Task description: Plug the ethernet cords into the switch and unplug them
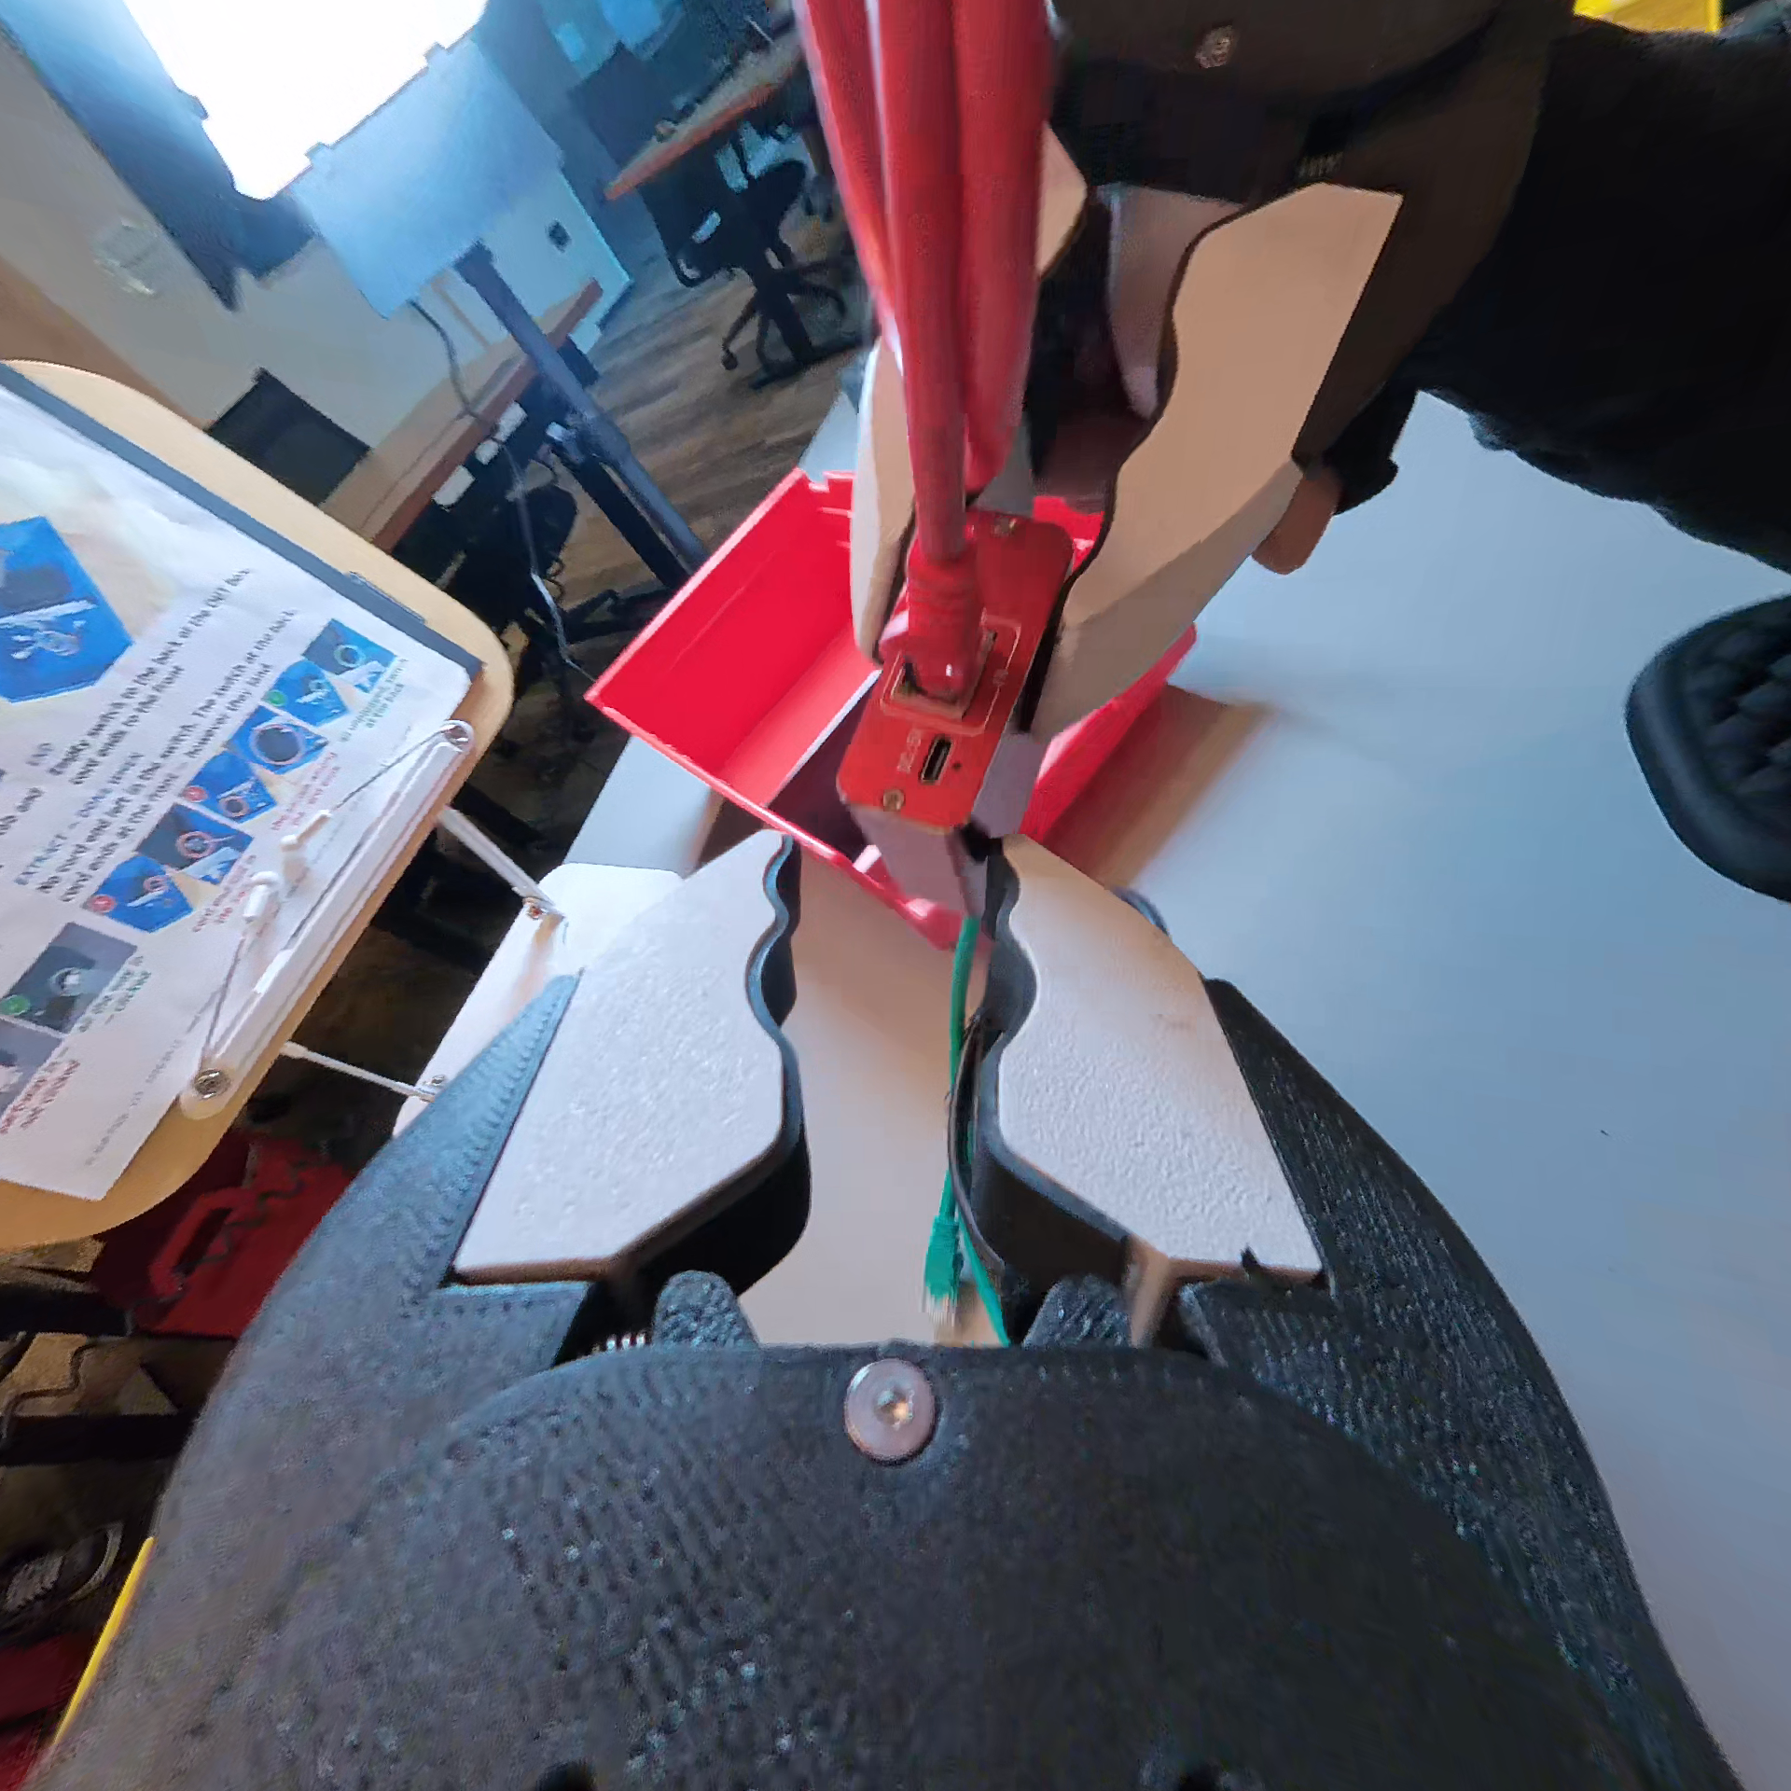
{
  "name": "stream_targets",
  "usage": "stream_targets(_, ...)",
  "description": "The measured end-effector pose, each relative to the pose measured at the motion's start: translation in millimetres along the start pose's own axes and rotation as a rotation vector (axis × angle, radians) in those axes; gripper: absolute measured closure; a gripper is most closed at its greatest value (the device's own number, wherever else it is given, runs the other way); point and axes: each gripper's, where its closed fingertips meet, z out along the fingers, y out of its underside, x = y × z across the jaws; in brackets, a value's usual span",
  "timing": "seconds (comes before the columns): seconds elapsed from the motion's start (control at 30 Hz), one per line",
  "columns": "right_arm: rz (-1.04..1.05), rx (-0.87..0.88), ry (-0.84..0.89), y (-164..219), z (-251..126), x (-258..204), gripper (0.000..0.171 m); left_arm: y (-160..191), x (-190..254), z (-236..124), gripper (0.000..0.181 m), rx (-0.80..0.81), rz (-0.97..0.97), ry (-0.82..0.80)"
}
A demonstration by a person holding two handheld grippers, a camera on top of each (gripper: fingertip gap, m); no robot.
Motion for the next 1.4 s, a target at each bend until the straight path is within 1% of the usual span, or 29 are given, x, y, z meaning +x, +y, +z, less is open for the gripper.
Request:
stream_targets(0.1, -0.009, -0.009, 0.022, -13.4, -16.4, 20.6, 0.144, -7.3, -24.5, -15.3, 0.148, 0.088, -0.051, -0.1)
stream_targets(0.23, -0.02, -0.024, 0.069, -47.3, -52.4, 62.7, 0.144, -16.2, -60.7, -49.8, 0.152, 0.258, -0.236, -0.183)
stream_targets(0.33, -0.047, -0.059, 0.185, -73.1, -81.1, 107.5, 0.144, -14.1, -82.2, -71.0, 0.154, 0.359, -0.347, -0.224)
stream_targets(0.4, -0.066, -0.099, 0.291, -82.6, -98.5, 142.1, 0.144, -14.8, -89.3, -80.4, 0.155, 0.429, -0.407, -0.219)
stream_targets(0.47, -0.07, -0.136, 0.385, -82.7, -110.4, 175.0, 0.144, -15.0, -92.1, -84.0, 0.155, 0.473, -0.461, -0.194)
stream_targets(0.53, -0.07, -0.156, 0.482, -73.6, -116.0, 207.1, 0.144, -13.9, -93.6, -83.7, 0.156, 0.493, -0.485, -0.186)
stream_targets(0.6, -0.083, -0.166, 0.565, -55.1, -116.8, 234.7, 0.144, -11.3, -92.6, -80.0, 0.156, 0.485, -0.49, -0.176)
stream_targets(0.67, -0.045, -0.136, 0.619, -27.8, -113.4, 254.9, 0.144, -8.7, -91.7, -76.2, 0.156, 0.47, -0.486, -0.174)
stream_targets(0.7, -0.002, -0.125, 0.632, -7.9, -109.6, 260.8, 0.145, -7.8, -91.5, -75.3, 0.156, 0.467, -0.479, -0.176)
stream_targets(0.77, 0.109, -0.148, 0.633, 47.8, -96.7, 262.9, 0.145, -5.6, -91.9, -75.0, 0.157, 0.458, -0.471, -0.18)
stream_targets(0.83, 0.215, -0.274, 0.616, 122.6, -80.8, 253.4, 0.145, -2.3, -94.7, -76.2, 0.157, 0.454, -0.475, -0.189)
stream_targets(0.9, 0.294, -0.468, 0.595, 196.2, -70.5, 236.1, 0.144, 1.2, -97.3, -77.0, 0.157, 0.458, -0.492, -0.187)
stream_targets(0.93, 0.303, -0.553, 0.584, 223.2, -67.4, 227.4, 0.145, 3.2, -98.5, -76.9, 0.158, 0.46, -0.502, -0.186)
stream_targets(0.97, 0.297, -0.62, 0.57, 242.0, -63.7, 219.9, 0.145, 5.4, -99.6, -76.4, 0.158, 0.461, -0.511, -0.185)
stream_targets(1.0, 0.293, -0.657, 0.558, 251.5, -58.0, 214.8, 0.144, 7.9, -100.6, -75.5, 0.158, 0.459, -0.519, -0.185)
stream_targets(1.1, 0.232, -0.917, 0.503, 276.9, -50.8, 203.9, 0.144, 14.6, -101.2, -70.0, 0.159, 0.446, -0.543, -0.178)
stream_targets(1.2, 0.261, -1.081, 0.433, 286.4, -46.3, 198.0, 0.144, 18.0, -97.7, -63.9, 0.159, 0.422, -0.546, -0.16)
stream_targets(1.33, 0.346, -1.132, 0.314, 291.0, -39.4, 185.1, 0.141, 18.6, -96.4, -64.0, 0.159, 0.401, -0.52, -0.165)
stream_targets(1.4, 0.402, -1.132, 0.261, 289.8, -39.2, 177.6, 0.129, 21.0, -99.0, -66.1, 0.157, 0.392, -0.526, -0.177)
